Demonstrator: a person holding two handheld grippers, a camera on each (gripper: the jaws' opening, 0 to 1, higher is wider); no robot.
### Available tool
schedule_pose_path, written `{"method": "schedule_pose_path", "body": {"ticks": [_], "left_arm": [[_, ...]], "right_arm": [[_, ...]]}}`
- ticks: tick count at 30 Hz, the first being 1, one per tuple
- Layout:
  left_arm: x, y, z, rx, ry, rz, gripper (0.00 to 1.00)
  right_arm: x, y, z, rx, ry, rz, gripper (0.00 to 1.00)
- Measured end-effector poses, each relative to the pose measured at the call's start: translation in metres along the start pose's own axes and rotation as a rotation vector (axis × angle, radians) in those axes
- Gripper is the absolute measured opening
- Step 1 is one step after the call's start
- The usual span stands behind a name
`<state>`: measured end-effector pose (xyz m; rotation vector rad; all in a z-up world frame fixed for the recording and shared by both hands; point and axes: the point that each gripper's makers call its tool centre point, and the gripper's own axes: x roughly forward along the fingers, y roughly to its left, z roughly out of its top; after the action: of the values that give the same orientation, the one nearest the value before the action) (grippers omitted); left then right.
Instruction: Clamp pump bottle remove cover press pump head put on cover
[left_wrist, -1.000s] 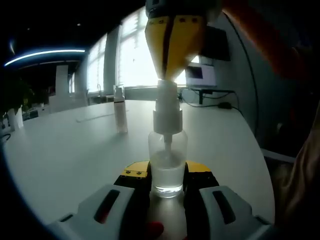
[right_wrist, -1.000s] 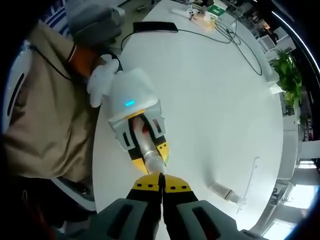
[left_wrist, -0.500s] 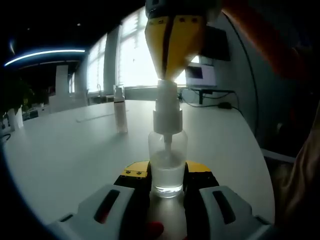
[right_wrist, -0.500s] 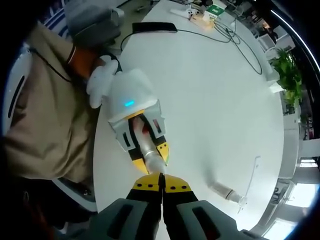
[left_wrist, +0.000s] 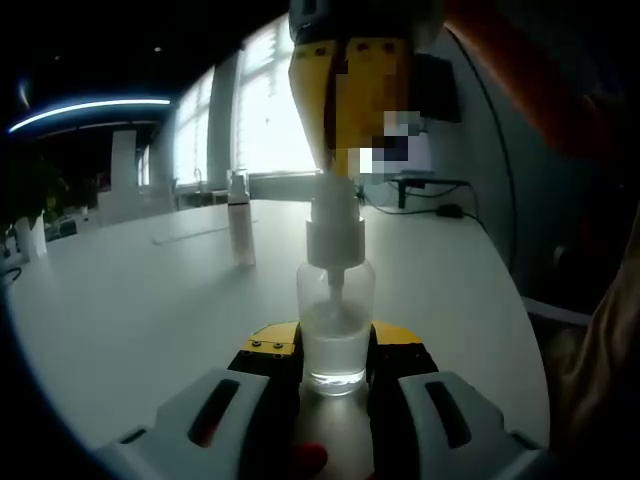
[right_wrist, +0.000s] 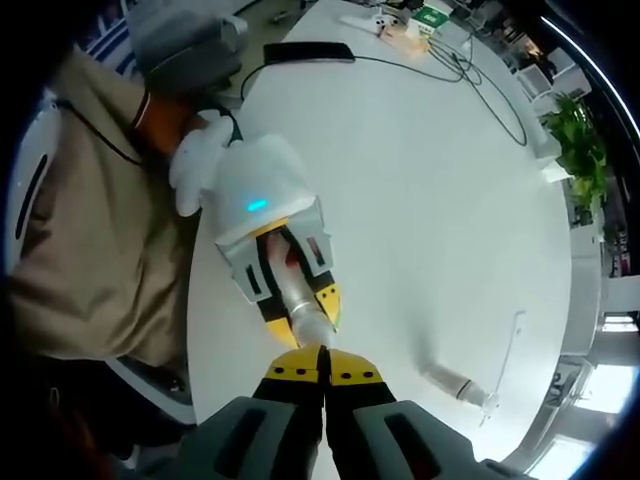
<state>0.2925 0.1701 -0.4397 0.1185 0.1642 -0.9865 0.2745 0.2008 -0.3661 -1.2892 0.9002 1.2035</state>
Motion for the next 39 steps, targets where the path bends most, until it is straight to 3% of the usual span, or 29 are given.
{"method": "schedule_pose_path", "body": {"ticks": [39], "left_arm": [[-0.0002, -0.0001, -0.0001, 0.000, 0.000, 0.001, 0.15]], "right_arm": [[-0.0053, 0.0001, 0.0005, -0.027, -0.015, -0.014, 0.00]]}}
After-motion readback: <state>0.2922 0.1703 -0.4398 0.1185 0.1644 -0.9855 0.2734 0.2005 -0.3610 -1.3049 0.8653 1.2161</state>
